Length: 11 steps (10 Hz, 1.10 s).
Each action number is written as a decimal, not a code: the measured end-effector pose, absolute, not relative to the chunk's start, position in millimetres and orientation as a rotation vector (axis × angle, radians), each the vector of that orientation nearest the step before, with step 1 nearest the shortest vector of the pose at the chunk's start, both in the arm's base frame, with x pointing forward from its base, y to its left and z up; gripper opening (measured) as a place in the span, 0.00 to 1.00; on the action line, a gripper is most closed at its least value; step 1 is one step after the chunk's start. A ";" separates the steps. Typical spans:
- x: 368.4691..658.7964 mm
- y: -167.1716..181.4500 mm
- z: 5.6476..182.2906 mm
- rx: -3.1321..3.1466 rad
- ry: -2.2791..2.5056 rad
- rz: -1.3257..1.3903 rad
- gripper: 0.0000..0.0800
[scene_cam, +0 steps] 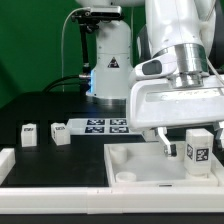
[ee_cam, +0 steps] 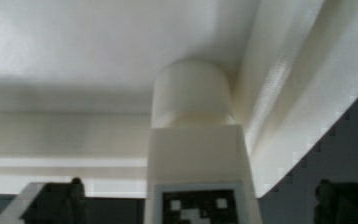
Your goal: Assemble one leg
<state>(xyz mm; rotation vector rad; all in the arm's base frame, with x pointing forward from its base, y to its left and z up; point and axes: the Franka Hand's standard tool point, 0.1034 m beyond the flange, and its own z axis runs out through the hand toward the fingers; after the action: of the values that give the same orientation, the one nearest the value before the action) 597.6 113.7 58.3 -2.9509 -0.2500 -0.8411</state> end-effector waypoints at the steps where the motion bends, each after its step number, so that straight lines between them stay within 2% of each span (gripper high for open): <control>1: 597.9 115.2 66.8 -2.951 -0.232 -0.835 0.81; 2: 598.2 118.2 78.1 -2.946 -0.229 -0.841 0.81; 4: 597.5 121.2 87.2 -2.956 -0.236 -0.761 0.81; 5: 595.1 122.2 84.0 -2.962 -0.238 -0.721 0.81; 8: 587.7 133.7 83.1 -2.988 -0.247 -0.266 0.81; 9: 592.8 130.9 83.8 -2.992 -0.256 -0.174 0.81; 10: 592.8 126.4 83.5 -3.000 -0.279 0.028 0.81; 11: 604.3 121.7 85.6 -3.000 -0.277 0.085 0.81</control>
Offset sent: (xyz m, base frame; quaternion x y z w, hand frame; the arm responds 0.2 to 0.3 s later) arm -0.0007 -0.0026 0.0218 -0.0013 -0.1072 -0.0011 0.9942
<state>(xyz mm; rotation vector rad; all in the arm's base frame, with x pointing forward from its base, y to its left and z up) 604.3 121.7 85.6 -3.0005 -0.2772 0.0846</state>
